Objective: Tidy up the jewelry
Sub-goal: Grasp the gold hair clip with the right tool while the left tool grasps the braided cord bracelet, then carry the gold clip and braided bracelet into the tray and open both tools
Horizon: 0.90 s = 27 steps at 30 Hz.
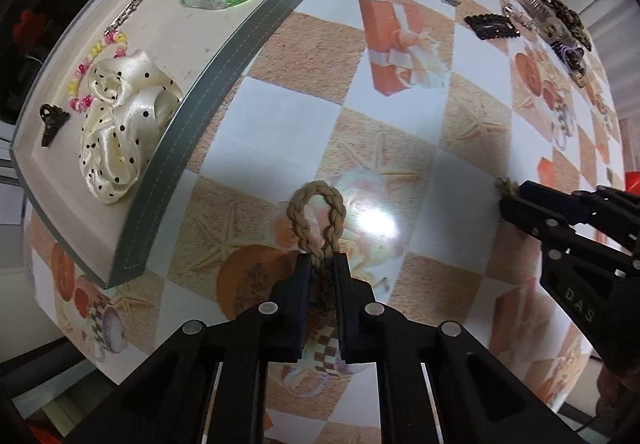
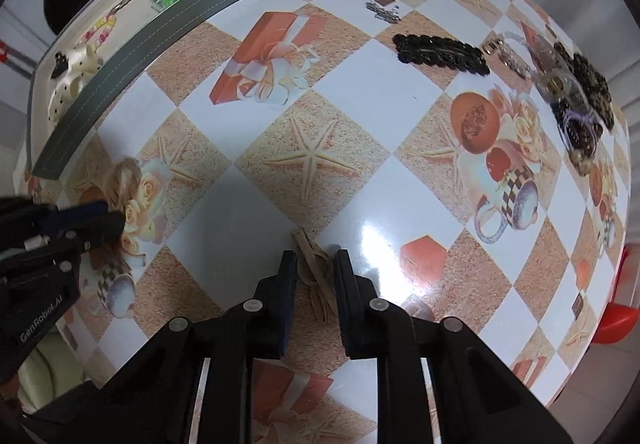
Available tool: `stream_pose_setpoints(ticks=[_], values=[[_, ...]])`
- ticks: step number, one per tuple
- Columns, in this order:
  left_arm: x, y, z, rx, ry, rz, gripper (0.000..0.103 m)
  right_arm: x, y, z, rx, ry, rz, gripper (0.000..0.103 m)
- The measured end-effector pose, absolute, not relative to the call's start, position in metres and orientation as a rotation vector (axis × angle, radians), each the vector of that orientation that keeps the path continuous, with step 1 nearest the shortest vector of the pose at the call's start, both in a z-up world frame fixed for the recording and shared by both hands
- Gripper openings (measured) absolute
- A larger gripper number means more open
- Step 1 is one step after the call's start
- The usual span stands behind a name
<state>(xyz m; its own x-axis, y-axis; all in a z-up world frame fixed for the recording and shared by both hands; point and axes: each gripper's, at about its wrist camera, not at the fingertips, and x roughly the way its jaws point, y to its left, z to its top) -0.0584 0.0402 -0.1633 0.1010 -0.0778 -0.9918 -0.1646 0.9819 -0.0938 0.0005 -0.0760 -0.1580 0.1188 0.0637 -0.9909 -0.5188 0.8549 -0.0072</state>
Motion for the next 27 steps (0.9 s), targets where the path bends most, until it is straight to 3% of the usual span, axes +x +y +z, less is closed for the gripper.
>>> stream_pose_setpoints(ticks=[14,27], values=[[-0.066,0.061,-0.103,-0.249,1.395,0.015,0.016,0.022,-0.129,-0.130,0.060,1.485,0.392,0.020],[-0.062,0.076,-0.071,-0.195,1.323,-0.014,0.016,0.004,-0.141,-0.104,0.184,1.442,0.383,0.020]])
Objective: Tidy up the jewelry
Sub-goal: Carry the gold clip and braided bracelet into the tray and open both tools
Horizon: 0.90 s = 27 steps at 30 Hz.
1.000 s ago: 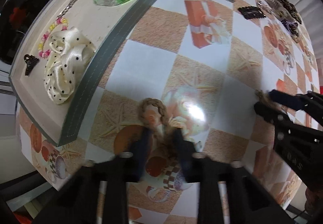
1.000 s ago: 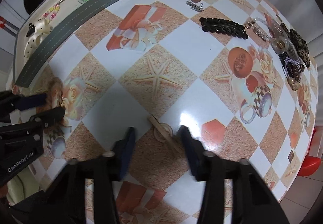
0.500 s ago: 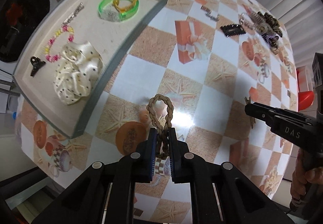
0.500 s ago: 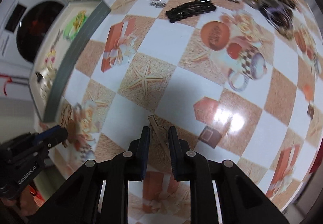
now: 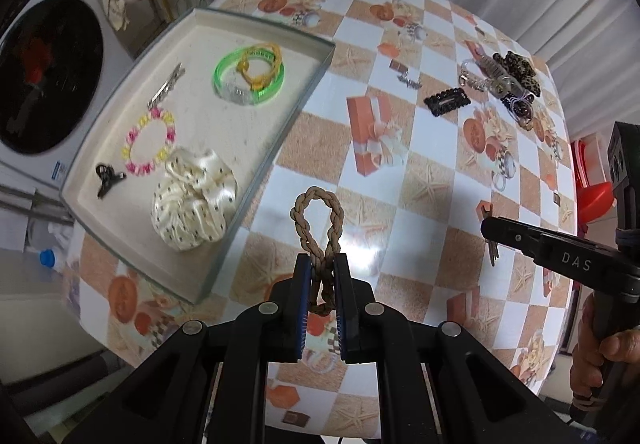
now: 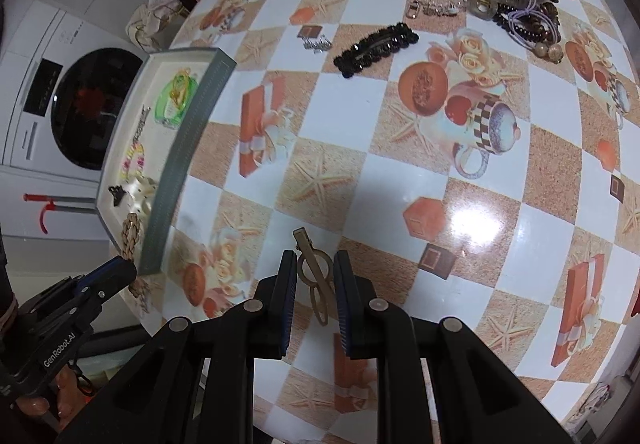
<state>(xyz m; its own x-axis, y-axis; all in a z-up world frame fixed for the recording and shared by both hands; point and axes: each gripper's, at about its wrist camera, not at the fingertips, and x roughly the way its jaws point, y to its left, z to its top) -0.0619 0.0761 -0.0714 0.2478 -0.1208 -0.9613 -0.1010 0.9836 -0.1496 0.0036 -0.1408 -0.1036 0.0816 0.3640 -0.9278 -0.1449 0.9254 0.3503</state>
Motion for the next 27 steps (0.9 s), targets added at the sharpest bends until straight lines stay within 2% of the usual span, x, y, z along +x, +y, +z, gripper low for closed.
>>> stream_pose_setpoints(ticks=[14,27], values=[[-0.031,0.130,-0.058,-0.104,1.290,-0.148,0.016,0.010,-0.094,-0.085,0.284,1.382,0.259,0.020],[-0.022,0.223,-0.067,-0.165,1.274,-0.031,0.016,0.029,-0.005,-0.071,0.216,1.373,0.339,0.020]])
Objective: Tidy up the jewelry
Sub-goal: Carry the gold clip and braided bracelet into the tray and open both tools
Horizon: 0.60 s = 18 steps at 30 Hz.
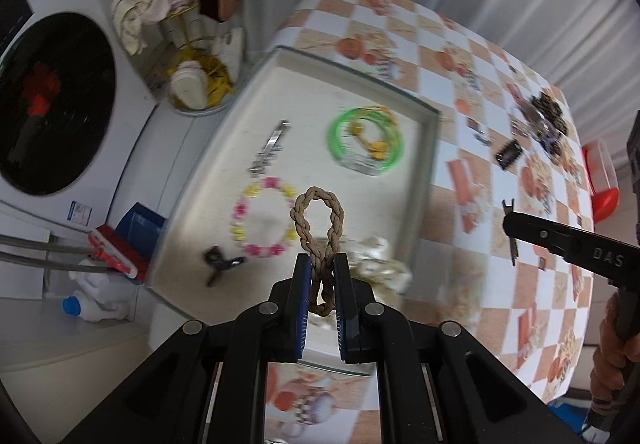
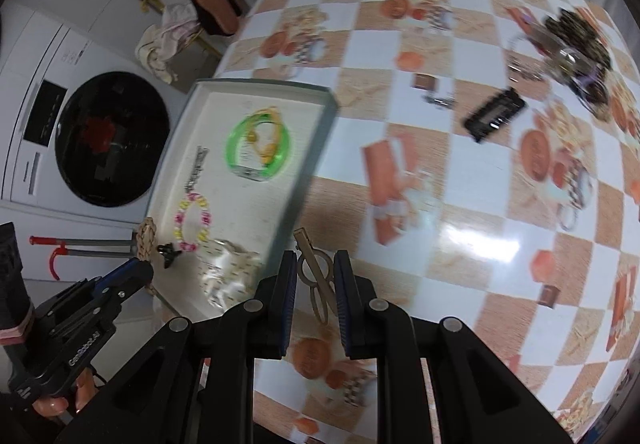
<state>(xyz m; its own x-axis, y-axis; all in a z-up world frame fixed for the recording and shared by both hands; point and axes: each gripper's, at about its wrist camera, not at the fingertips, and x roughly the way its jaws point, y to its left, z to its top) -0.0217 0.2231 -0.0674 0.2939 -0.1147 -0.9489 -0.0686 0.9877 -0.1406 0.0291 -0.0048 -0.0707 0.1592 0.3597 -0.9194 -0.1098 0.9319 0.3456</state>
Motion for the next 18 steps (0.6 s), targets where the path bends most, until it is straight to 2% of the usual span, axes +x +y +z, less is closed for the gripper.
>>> stream_pose_setpoints(ticks=[18], values=[[0.007,0.260,-0.116,-0.108,1.308,0.002,0.016,0.058,0.085,-0.104,0.181,1.432,0.377,0.020]])
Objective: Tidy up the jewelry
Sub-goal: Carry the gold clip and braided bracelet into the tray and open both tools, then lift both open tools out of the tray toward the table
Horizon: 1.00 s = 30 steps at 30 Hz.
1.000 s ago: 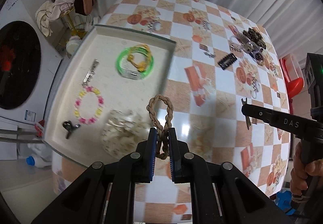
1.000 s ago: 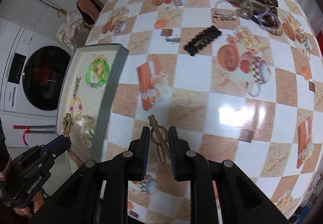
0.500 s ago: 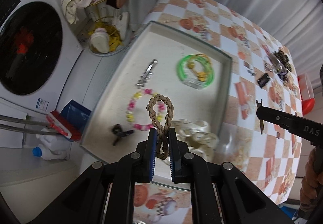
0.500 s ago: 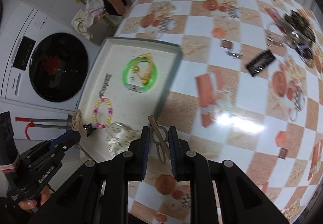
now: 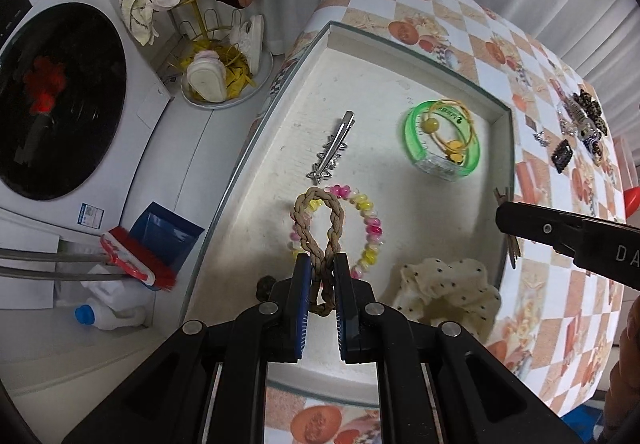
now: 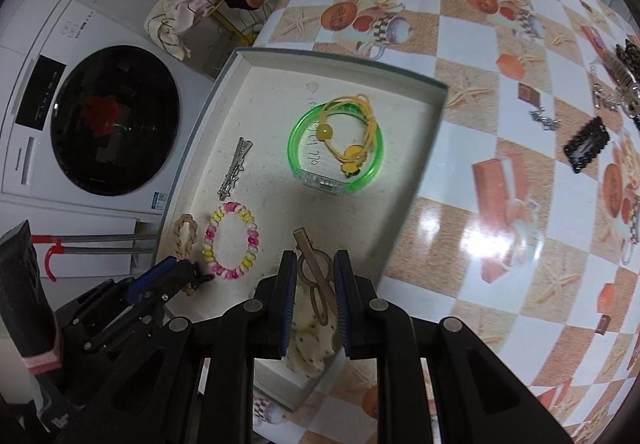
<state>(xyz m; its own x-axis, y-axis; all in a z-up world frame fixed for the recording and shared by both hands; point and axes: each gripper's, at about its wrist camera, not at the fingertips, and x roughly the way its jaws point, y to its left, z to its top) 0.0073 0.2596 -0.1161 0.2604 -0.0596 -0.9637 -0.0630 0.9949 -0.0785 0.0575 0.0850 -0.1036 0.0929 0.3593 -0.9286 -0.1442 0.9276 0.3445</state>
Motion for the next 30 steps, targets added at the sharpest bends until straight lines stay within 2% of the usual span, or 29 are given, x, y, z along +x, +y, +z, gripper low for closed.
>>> stream_pose_setpoints(ticks=[14,25,27,29,30], values=[[0.016,0.252,-0.146,-0.020,1.350,0.020,0.016,0.076,0.115,-0.145,0.123,1.495,0.348,0.020],[0.021,0.250,-0.152,0.025,1.370,0.040,0.017,0.081,0.122,-0.156,0.091,1.520,0.328,0.021],[0.021,0.249,-0.151,0.028,1.374,0.042,0.017,0.082,0.123,-0.156,0.101,1.531,0.329,0.026],[0.021,0.248,-0.149,0.028,1.378,0.043,0.017,0.083,0.122,-0.154,0.122,1.539,0.326,0.038],[0.021,0.248,-0.148,0.028,1.377,0.042,0.017,0.084,0.121,-0.151,0.133,1.532,0.328,0.040]])
